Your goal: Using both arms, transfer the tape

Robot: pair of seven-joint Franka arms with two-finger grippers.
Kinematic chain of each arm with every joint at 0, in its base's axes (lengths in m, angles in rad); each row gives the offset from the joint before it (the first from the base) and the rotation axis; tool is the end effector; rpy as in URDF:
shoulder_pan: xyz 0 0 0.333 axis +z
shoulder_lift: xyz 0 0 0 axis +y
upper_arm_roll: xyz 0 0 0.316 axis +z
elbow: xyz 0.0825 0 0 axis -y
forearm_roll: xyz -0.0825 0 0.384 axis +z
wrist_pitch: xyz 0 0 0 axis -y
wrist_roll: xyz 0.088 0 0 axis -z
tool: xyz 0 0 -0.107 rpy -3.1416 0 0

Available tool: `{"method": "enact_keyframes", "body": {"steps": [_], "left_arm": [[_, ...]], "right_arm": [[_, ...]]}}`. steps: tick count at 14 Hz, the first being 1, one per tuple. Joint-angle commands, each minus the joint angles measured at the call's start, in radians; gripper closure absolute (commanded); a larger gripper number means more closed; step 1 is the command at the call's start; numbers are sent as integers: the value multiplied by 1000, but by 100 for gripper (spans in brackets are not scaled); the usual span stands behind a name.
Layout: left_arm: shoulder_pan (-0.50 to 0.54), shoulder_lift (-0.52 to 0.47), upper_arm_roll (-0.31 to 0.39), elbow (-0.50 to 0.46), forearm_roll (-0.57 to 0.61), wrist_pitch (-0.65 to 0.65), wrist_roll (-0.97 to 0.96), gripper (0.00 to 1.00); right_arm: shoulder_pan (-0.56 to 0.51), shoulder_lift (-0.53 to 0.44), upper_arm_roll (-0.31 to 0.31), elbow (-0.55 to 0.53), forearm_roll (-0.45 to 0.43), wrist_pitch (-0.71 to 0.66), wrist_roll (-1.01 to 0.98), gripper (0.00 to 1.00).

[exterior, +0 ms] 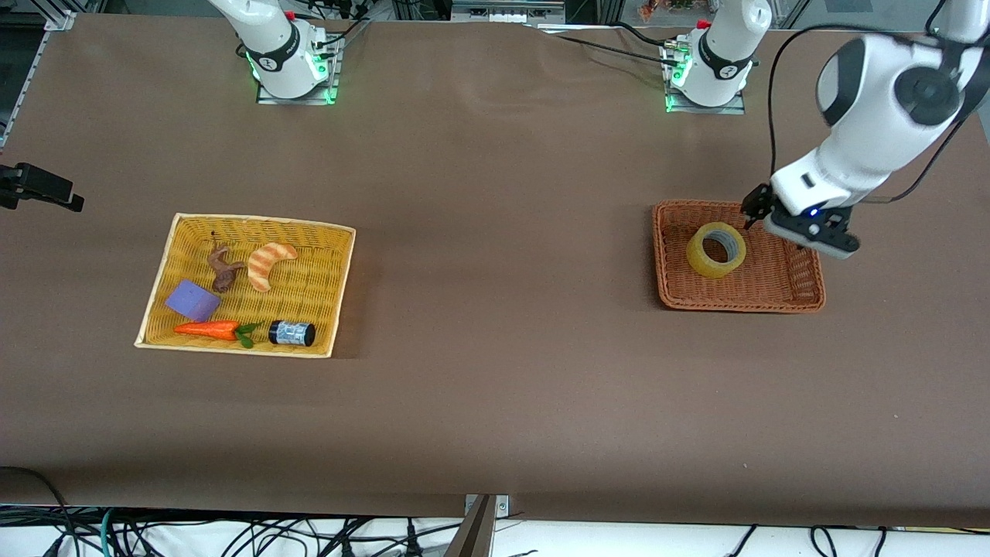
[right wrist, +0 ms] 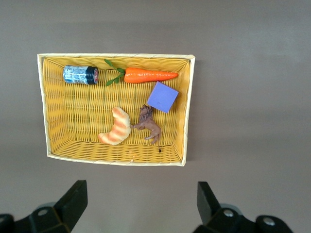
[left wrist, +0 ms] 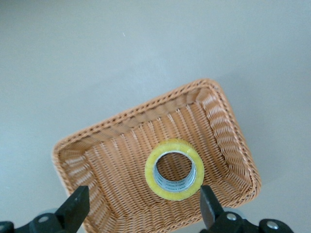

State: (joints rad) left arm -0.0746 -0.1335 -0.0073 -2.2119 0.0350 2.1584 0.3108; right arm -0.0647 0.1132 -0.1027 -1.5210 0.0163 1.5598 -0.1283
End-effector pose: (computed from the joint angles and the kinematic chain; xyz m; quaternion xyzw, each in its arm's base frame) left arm 0.5101 -0.0405 0.4430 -0.9781 0.2038 -0.0380 0.0199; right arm 0.5784 -0.0926 0.5827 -0.9991 0.0196 0.0361 0.0078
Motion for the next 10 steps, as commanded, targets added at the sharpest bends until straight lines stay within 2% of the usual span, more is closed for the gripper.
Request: {"method": "enact_keyframes", "body": {"steps": [1,3,6,10], "left_arm": [[-4,-83,1,45,-26,-93,16,0],[-14,-68,0,194,-26,-259,14,0],[-24,-51,-2,314,-26,-405,-39,0],[-18,141,-2,613,-26,-629,-90,0]], "right_arm": [[0,8,1,22,-7,-10,-8,0],[0,8,1,22,-7,-10,-8,0],[0,8,1,22,-7,-10,-7,0],[0,8,1,22,-7,-10,-8,0]]}}
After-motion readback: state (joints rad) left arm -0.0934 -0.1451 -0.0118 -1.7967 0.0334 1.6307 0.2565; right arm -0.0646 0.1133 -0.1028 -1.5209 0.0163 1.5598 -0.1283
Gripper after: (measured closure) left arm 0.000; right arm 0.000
